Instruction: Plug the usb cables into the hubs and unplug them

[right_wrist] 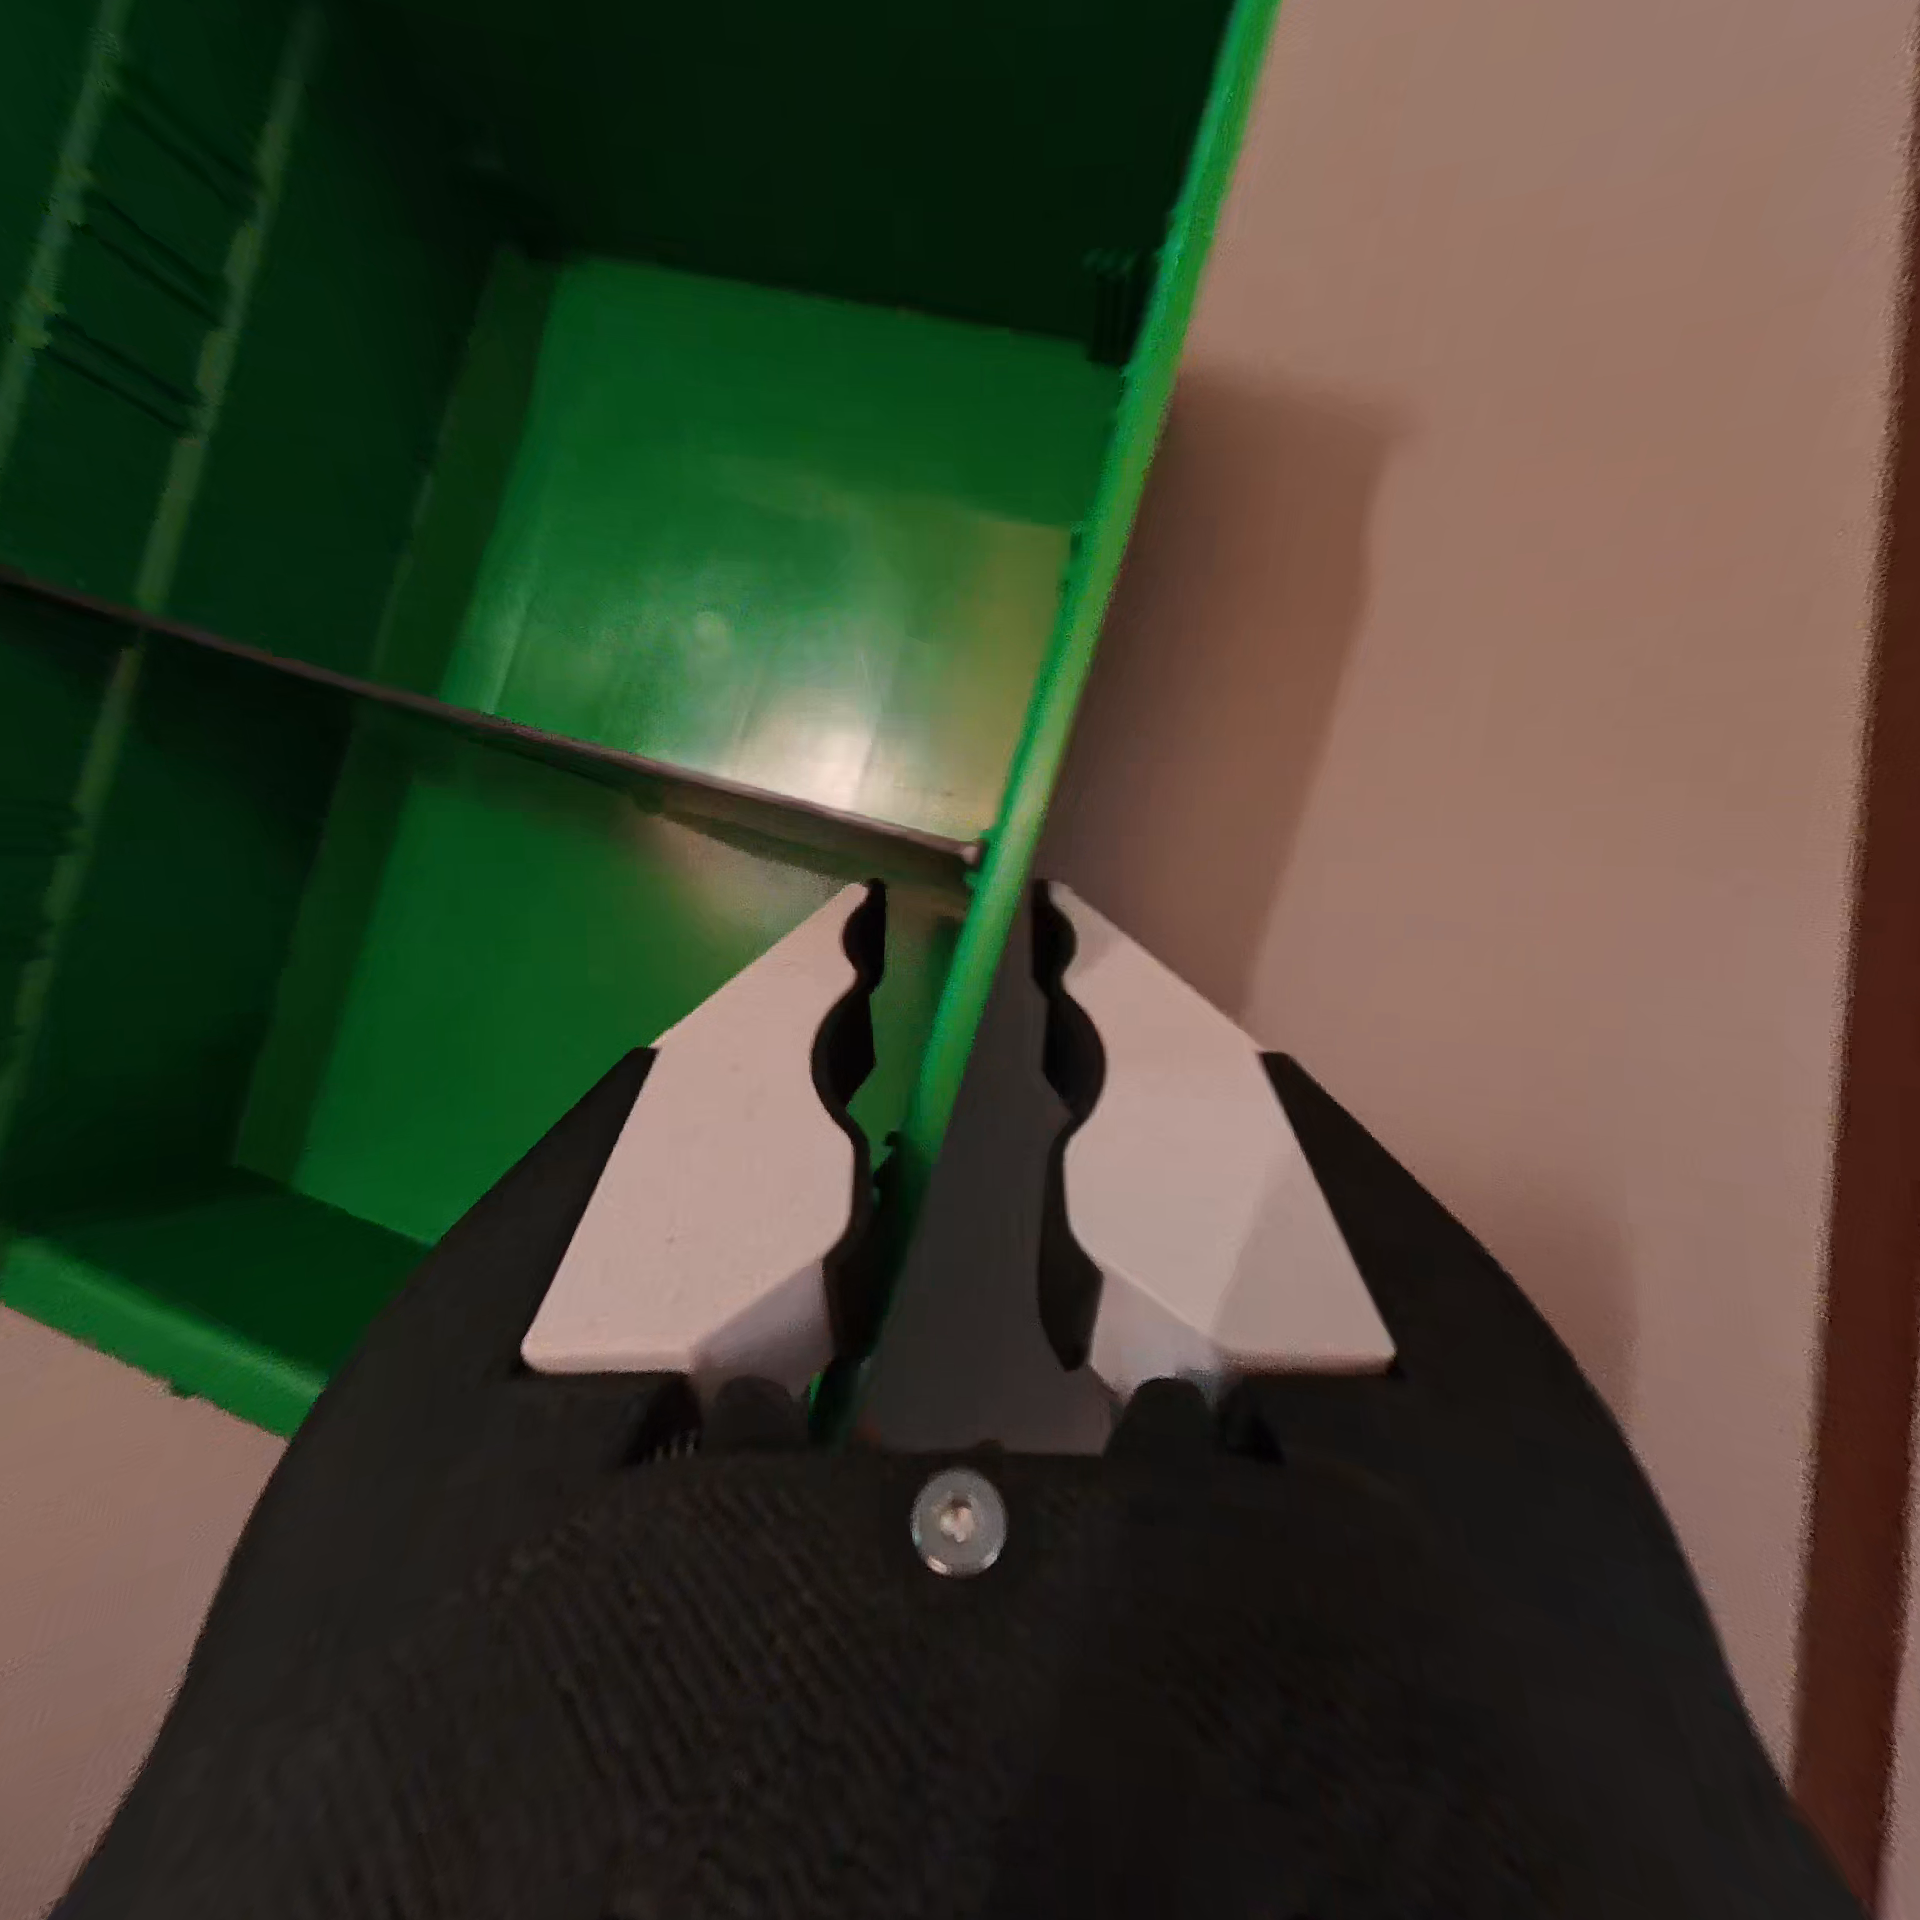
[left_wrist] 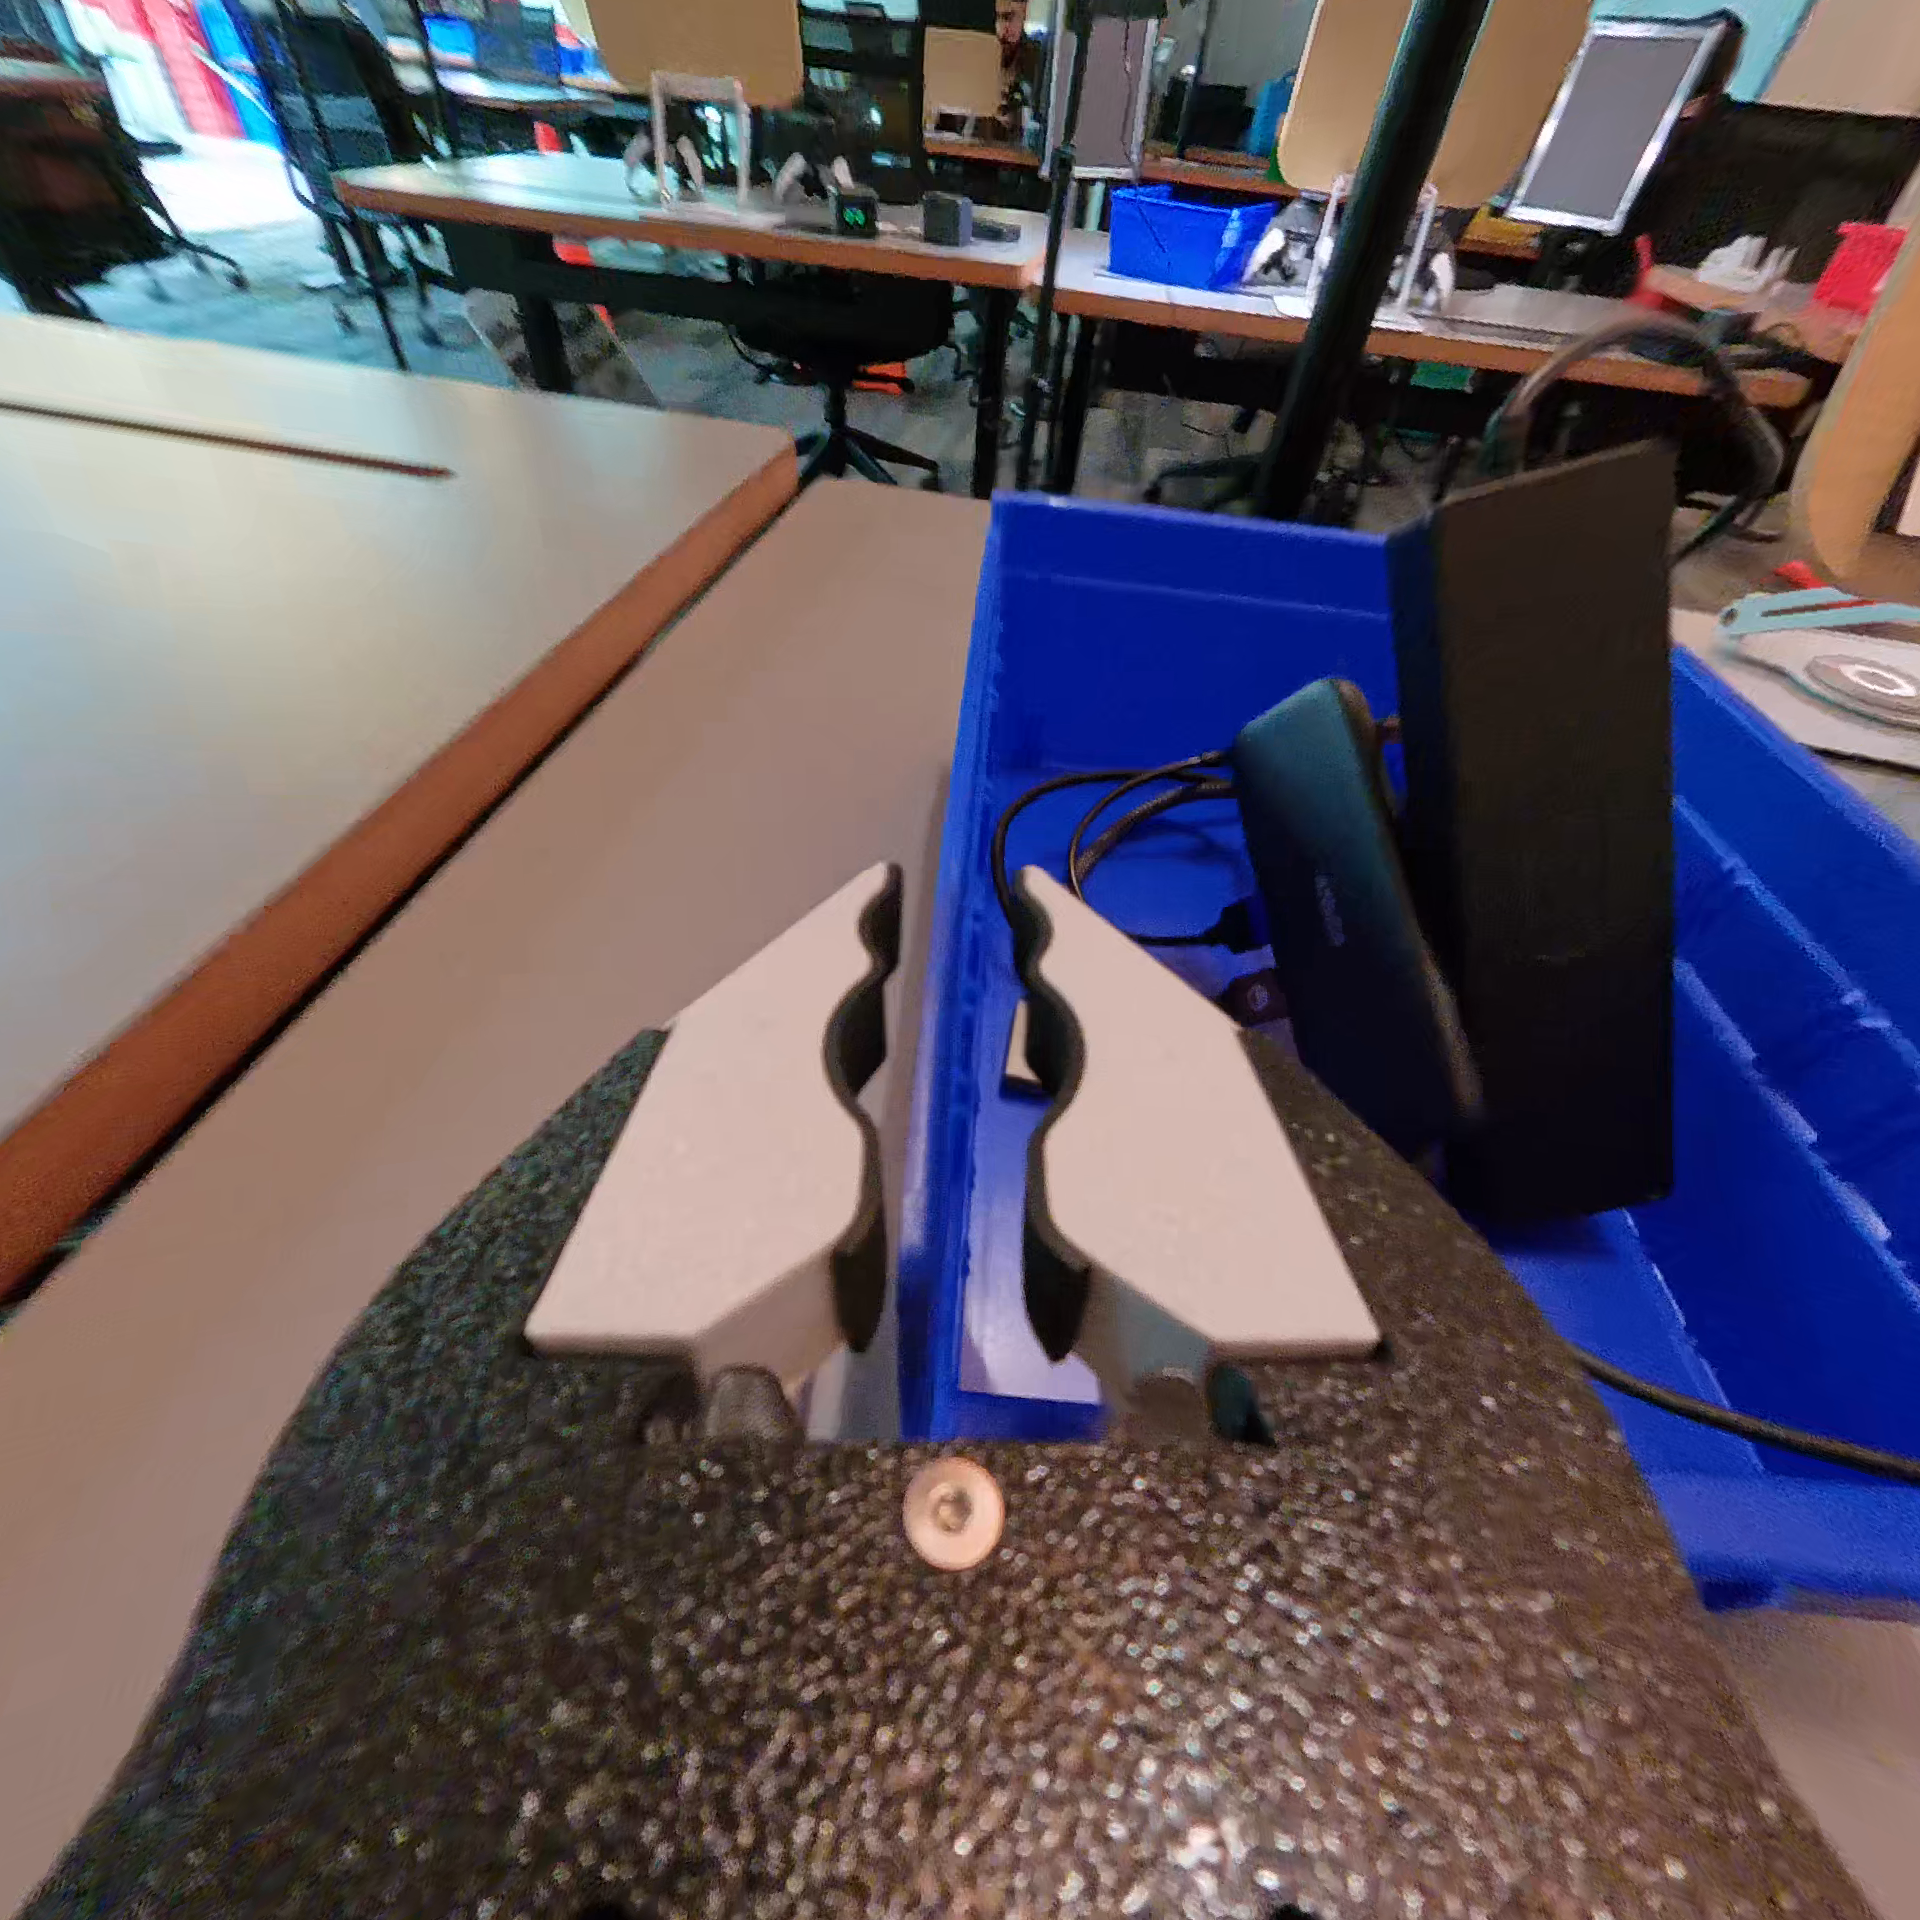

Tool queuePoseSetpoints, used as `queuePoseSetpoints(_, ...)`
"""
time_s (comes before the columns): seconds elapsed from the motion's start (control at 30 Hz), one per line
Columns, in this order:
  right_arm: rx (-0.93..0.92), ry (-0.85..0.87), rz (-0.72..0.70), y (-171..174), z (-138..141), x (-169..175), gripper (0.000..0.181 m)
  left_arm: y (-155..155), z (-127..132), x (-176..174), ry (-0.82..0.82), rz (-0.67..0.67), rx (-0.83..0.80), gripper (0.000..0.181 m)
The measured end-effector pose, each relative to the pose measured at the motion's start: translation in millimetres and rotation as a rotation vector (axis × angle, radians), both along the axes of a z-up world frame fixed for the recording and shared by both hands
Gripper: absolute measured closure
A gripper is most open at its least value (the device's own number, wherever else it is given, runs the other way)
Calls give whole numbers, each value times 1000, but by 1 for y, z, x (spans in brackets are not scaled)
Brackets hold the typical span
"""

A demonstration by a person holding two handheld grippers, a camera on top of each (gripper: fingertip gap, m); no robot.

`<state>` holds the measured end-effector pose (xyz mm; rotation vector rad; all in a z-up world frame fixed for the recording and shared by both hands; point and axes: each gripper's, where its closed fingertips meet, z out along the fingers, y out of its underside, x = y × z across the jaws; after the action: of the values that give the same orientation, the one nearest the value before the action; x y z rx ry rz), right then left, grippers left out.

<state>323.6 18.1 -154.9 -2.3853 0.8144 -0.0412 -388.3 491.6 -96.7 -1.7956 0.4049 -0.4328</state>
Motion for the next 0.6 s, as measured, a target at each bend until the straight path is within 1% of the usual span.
queuePoseSetpoints(0.03,-18,-73,-32,-5,6,10,134,-4,11,-1,22,17,22,156)
queuePoseSetpoints(0.07,-47,-181,-69,-13,17,22,108,-9,23,2,43,19,49,152)
queuePoseSetpoints(0.1,-67,-298,-100,-21,32,30,89,-17,36,10,53,-1,79,146)
queuePoseSetpoints(0.13,-56,-401,-123,-25,51,30,87,-24,44,18,59,-21,92,134)
queuePoseSetpoints(0.17,-43,-488,-129,-28,70,23,92,-33,47,31,55,-64,76,135)
queuePoseSetpoints(0.2,-28,-552,-97,-28,86,7,91,-41,45,45,41,-107,31,126)
queuePoseSetpoints(0.27,46,-641,39,-14,110,-38,85,-52,34,71,43,-169,-58,107)
queuePoseSetpoints(0.3,104,-665,115,-3,119,-65,85,-54,29,84,51,-195,-78,102)
queuePoseSetpoints(0.37,227,-683,247,20,132,-118,88,-49,19,104,66,-197,-140,94)
queuePoseSetpoints(0.4,267,-694,304,29,134,-141,90,-43,17,113,63,-189,-169,89)
queuePoseSetpoints(0.47,304,-720,403,46,131,-179,92,-29,13,126,62,-169,-214,87)
queuePoseSetpoints(0.53,327,-737,472,59,123,-210,93,-19,8,137,81,-154,-267,83)
queuePoseSetpoints(0.6,376,-726,545,73,115,-238,96,-11,2,148,107,-148,-295,84)
